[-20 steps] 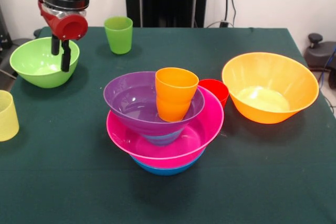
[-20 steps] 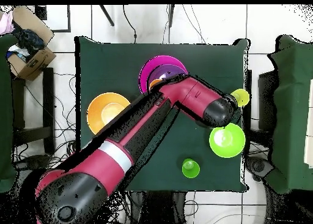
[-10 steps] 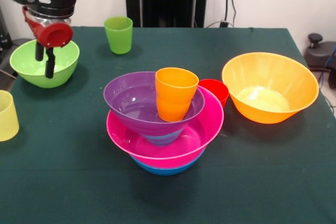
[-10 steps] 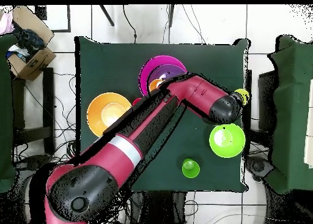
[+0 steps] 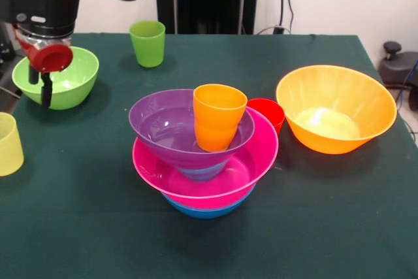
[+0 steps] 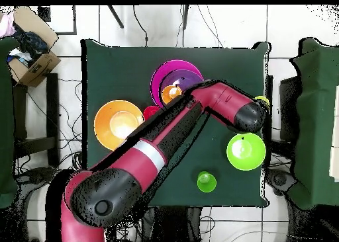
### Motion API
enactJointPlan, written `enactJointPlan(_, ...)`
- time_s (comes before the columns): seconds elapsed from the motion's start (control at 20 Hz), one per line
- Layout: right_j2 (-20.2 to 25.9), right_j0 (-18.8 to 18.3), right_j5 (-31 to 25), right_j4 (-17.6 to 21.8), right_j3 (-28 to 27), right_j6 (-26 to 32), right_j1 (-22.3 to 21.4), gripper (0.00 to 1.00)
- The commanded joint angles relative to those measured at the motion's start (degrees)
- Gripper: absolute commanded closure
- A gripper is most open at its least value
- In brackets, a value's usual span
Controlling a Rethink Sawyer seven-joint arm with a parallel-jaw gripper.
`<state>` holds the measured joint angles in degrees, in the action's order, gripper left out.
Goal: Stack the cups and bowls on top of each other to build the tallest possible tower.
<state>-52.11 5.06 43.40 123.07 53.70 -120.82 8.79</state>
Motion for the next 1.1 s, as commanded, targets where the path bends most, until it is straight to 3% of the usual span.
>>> enactJointPlan(0.05,11.0,-2.2,-2.6,1.6,-6.9,16.2,3.2,0.0)
enactJointPlan(0.15,10.6,-0.8,-2.6,1.1,-5.7,15.6,3.2,0.0)
enactJointPlan(1.1,5.5,0.2,-0.2,1.9,-5.3,4.9,7.8,0.0)
